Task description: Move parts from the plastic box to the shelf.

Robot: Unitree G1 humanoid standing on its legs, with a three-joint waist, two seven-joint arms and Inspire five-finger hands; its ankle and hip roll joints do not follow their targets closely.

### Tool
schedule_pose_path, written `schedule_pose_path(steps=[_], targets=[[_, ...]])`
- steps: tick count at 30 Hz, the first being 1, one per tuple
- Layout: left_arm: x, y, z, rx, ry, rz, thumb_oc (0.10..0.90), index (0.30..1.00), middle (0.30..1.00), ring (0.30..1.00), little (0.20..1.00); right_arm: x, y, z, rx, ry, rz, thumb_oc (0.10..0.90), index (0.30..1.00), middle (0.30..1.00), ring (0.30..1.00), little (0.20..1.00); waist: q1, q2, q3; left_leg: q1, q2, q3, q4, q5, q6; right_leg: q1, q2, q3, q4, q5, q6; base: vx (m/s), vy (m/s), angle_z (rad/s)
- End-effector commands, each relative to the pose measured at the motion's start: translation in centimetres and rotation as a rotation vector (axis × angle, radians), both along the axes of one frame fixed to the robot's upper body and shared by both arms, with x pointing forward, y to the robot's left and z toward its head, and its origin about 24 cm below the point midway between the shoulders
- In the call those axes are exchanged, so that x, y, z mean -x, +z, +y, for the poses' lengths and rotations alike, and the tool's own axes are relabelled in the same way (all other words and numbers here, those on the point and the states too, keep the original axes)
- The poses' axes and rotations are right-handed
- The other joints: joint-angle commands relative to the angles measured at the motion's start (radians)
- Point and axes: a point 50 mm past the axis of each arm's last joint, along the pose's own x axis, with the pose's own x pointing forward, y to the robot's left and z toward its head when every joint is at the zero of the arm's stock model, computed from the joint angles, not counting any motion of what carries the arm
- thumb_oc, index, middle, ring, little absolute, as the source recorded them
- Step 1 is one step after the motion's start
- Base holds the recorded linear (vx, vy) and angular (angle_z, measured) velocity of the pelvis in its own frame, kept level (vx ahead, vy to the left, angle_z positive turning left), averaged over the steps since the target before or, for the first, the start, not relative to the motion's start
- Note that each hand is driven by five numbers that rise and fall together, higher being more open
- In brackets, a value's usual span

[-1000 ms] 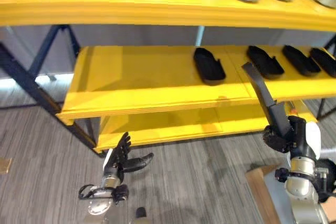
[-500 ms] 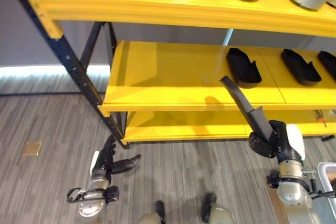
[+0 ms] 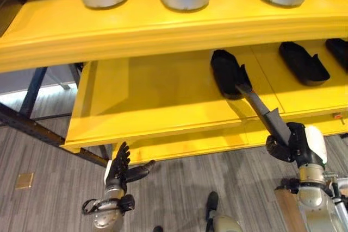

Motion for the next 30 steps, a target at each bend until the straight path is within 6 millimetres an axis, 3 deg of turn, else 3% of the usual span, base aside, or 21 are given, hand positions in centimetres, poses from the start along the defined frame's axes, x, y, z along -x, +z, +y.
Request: schedule_pose_path(steps=[1, 2, 3, 4, 6, 8, 9, 11, 13, 15, 16, 18, 23, 30], targets=[[-1.7, 4.6, 1.4, -0.068, -0.018, -0.24, 0.9, 1.0, 1.0, 1.0, 1.0, -0.7, 6.9, 0.0, 0.078, 0.051, -0.357, 0.4, 0.3, 0.3, 0.3, 0.3, -0.001, -0.019, -0.068, -0.001, -0.018, -0.026, 0.001, -0.063, 0.047, -0.013, -0.08, 0.036, 0.055, -0.058, 0.144, 0.12, -0.21, 0.03], [-1.8, 4.6, 1.3, -0.056, -0.015, -0.244, 0.9, 1.0, 1.0, 1.0, 1.0, -0.9, 7.3, 0.2, 0.076, 0.067, -0.376, 0.4, 0.3, 0.3, 0.3, 0.3, -0.001, -0.013, -0.065, -0.015, 0.002, -0.03, 0.043, -0.048, 0.035, -0.006, -0.065, 0.04, 0.064, -0.079, 0.129, 0.15, -0.282, 0.09], [-2.1, 4.5, 1.1, -0.042, -0.015, -0.246, 0.9, 1.0, 1.0, 1.0, 1.0, -1.2, 7.7, 0.6, 0.073, 0.097, -0.393, 0.4, 0.3, 0.3, 0.3, 0.3, 0.007, -0.011, -0.056, -0.056, 0.02, -0.039, 0.151, 0.008, 0.017, 0.018, -0.045, 0.041, 0.065, -0.107, 0.103, 0.11, -0.247, 0.1], [-2.2, 4.6, 1.1, -0.041, -0.015, -0.248, 0.9, 1.0, 1.0, 1.0, 1.0, -1.2, 7.7, 0.6, 0.074, 0.097, -0.395, 0.4, 0.3, 0.3, 0.3, 0.3, 0.002, -0.009, -0.054, -0.068, 0.024, -0.046, 0.171, 0.001, 0.013, 0.018, -0.042, 0.036, 0.064, -0.108, 0.1, 0.07, -0.185, 0.15], [-2.3, 4.6, 0.9, -0.029, -0.021, -0.254, 0.9, 1.0, 1.0, 1.0, 1.0, -1.4, 8.1, 0.8, 0.078, 0.117, -0.409, 0.4, 0.3, 0.3, 0.3, 0.3, 0.023, -0.016, -0.029, -0.135, 0.004, -0.087, 0.322, 0.046, 0.005, 0.053, -0.033, 0.037, 0.057, -0.122, 0.076, 0.03, -0.137, 0.16], [-2.5, 4.7, 0.6, -0.017, -0.031, -0.262, 0.9, 1.0, 1.0, 1.0, 1.0, -1.7, 8.8, 1.0, 0.083, 0.13, -0.44, 0.4, 0.3, 0.3, 0.3, 0.3, 0.04, -0.041, -0.003, -0.23, -0.056, -0.148, 0.476, 0.067, 0.005, 0.077, -0.043, 0.031, 0.044, -0.125, 0.06, 0.02, -0.125, -0.2], [-2.4, 4.6, 0.4, -0.004, -0.044, -0.255, 0.9, 1.0, 1.0, 1.0, 1.0, -1.6, 9.0, 0.7, 0.09, 0.113, -0.448, 0.4, 0.3, 0.3, 0.3, 0.3, 0.042, -0.056, 0.007, -0.289, -0.019, -0.112, 0.428, 0.066, 0.013, 0.098, -0.053, 0.014, 0.034, -0.134, 0.065, 0.1, -0.019, -0.27], [-2.2, 4.5, 0.3, 0.001, -0.053, -0.247, 0.9, 1.0, 1.0, 1.0, 1.0, -1.4, 8.9, 0.4, 0.085, 0.087, -0.453, 0.4, 0.3, 0.3, 0.3, 0.3, 0.047, -0.063, 0.0, -0.291, 0.024, -0.097, 0.285, 0.048, 0.019, 0.115, -0.064, 0.013, 0.022, -0.141, 0.085, 0.16, 0.081, 0.45], [-2.2, 4.4, 0.3, -0.012, -0.052, -0.235, 0.9, 1.0, 1.0, 1.0, 1.0, -1.5, 9.0, 0.4, 0.087, 0.075, -0.465, 0.4, 0.3, 0.3, 0.3, 0.3, 0.054, -0.048, -0.003, -0.3, 0.056, -0.112, 0.151, 0.099, 0.003, 0.123, -0.065, 0.026, 0.024, -0.151, 0.104, 0.12, 0.143, 0.26], [-2.2, 4.2, 0.2, -0.02, -0.047, -0.227, 0.9, 1.0, 1.0, 1.0, 1.0, -1.4, 9.0, 0.3, 0.096, 0.069, -0.464, 0.4, 0.3, 0.3, 0.3, 0.3, 0.057, -0.041, -0.005, -0.29, 0.065, -0.117, 0.113, 0.133, -0.011, 0.126, -0.069, 0.032, 0.032, -0.155, 0.107, 0.1, 0.141, -0.2], [-1.9, 4.0, 0.5, -0.017, -0.04, -0.219, 0.9, 1.0, 1.0, 1.0, 1.0, -1.2, 8.7, 0.4, 0.096, 0.079, -0.439, 0.4, 0.3, 0.3, 0.3, 0.3, 0.05, -0.031, -0.015, -0.262, 0.062, -0.107, 0.101, 0.102, -0.01, 0.136, -0.076, 0.047, 0.034, -0.156, 0.113, 0.1, 0.168, -0.31], [-1.9, 4.1, 0.5, -0.016, -0.046, -0.226, 0.9, 1.0, 1.0, 1.0, 1.0, -0.9, 8.2, 0.1, 0.096, 0.06, -0.415, 0.4, 0.3, 0.3, 0.3, 0.3, 0.04, -0.025, -0.034, -0.233, 0.052, -0.075, 0.084, 0.092, -0.013, 0.142, -0.093, 0.043, 0.026, -0.137, 0.124, 0.14, 0.244, -0.43], [-1.6, 4.4, 1.1, -0.055, -0.056, -0.227, 0.9, 1.0, 1.0, 1.0, 1.0, -0.4, 7.3, -0.2, 0.095, 0.03, -0.37, 0.4, 0.3, 0.3, 0.3, 0.3, 0.045, -0.042, -0.052, -0.164, 0.004, -0.014, 0.047, 0.044, 0.022, 0.154, -0.137, 0.066, 0.016, -0.109, 0.156, 0.1, 0.186, -0.27], [-1.3, 4.7, 1.7, -0.085, -0.039, -0.229, 0.9, 1.0, 1.0, 1.0, 1.0, 0.0, 7.2, -0.4, 0.114, 0.013, -0.357, 0.4, 0.3, 0.3, 0.3, 0.3, 0.05, -0.068, -0.058, -0.147, -0.028, 0.013, 0.054, 0.007, 0.049, 0.151, -0.172, 0.075, 0.019, -0.09, 0.18, 0.03, 0.094, -0.06]])
